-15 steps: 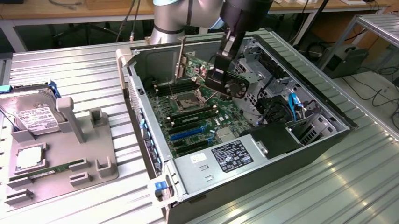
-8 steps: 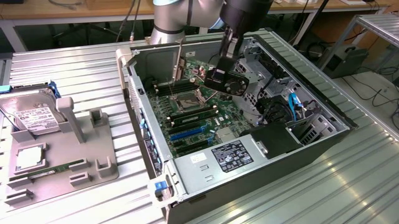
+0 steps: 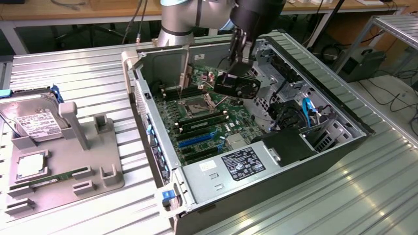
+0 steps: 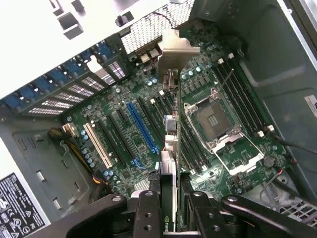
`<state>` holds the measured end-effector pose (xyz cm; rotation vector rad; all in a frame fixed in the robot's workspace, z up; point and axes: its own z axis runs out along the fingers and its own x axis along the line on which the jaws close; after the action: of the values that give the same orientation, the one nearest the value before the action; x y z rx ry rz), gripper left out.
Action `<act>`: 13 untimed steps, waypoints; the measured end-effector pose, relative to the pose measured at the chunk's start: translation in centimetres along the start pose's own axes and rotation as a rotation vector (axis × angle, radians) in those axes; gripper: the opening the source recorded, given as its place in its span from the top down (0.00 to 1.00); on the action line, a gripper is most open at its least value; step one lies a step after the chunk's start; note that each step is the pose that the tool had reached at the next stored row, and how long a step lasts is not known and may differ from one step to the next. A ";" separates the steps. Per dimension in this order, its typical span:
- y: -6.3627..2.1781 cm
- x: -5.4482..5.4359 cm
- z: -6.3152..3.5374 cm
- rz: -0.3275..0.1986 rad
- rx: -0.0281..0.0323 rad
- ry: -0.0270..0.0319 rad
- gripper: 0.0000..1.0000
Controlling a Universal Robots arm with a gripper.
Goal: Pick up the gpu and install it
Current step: 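Insert the gpu into the slot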
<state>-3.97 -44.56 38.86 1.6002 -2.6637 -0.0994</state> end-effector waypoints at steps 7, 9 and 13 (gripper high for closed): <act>-0.01 0.0 0.19 -0.128 0.0000 0.0084 0.74; -0.02 0.0 0.26 -0.165 0.0001 0.0109 0.74; -0.03 0.0 0.44 -0.238 0.0008 0.0158 0.74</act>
<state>-3.97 -44.56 38.42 1.9031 -2.4502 -0.0908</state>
